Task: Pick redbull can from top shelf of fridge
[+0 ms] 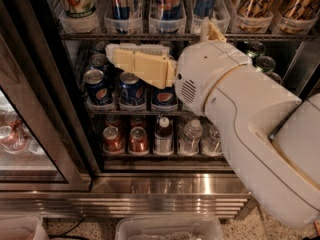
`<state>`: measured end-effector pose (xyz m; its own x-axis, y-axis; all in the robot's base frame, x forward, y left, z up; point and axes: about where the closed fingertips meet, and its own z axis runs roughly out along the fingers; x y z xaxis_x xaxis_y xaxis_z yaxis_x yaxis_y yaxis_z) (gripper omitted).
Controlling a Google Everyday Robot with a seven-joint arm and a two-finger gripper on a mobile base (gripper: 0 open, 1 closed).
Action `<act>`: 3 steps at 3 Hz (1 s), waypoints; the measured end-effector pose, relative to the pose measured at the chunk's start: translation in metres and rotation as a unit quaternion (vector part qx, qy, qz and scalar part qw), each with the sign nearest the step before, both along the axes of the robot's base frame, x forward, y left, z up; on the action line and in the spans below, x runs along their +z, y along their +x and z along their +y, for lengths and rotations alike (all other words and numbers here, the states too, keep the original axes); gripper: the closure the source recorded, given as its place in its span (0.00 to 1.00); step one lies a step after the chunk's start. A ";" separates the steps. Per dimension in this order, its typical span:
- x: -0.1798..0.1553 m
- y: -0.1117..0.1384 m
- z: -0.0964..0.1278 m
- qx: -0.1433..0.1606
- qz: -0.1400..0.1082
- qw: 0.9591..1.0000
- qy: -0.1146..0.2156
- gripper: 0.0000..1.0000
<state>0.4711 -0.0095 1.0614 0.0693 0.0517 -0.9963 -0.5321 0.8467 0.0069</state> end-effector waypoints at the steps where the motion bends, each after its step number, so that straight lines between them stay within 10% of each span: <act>1: 0.001 0.000 0.002 -0.002 -0.004 1.000 -0.002 0.00; 3: 0.023 -0.005 0.001 -0.044 -0.014 0.998 0.036 0.00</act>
Offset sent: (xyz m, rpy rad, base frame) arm 0.0170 0.0127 -0.0141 0.1221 -0.0441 -0.1203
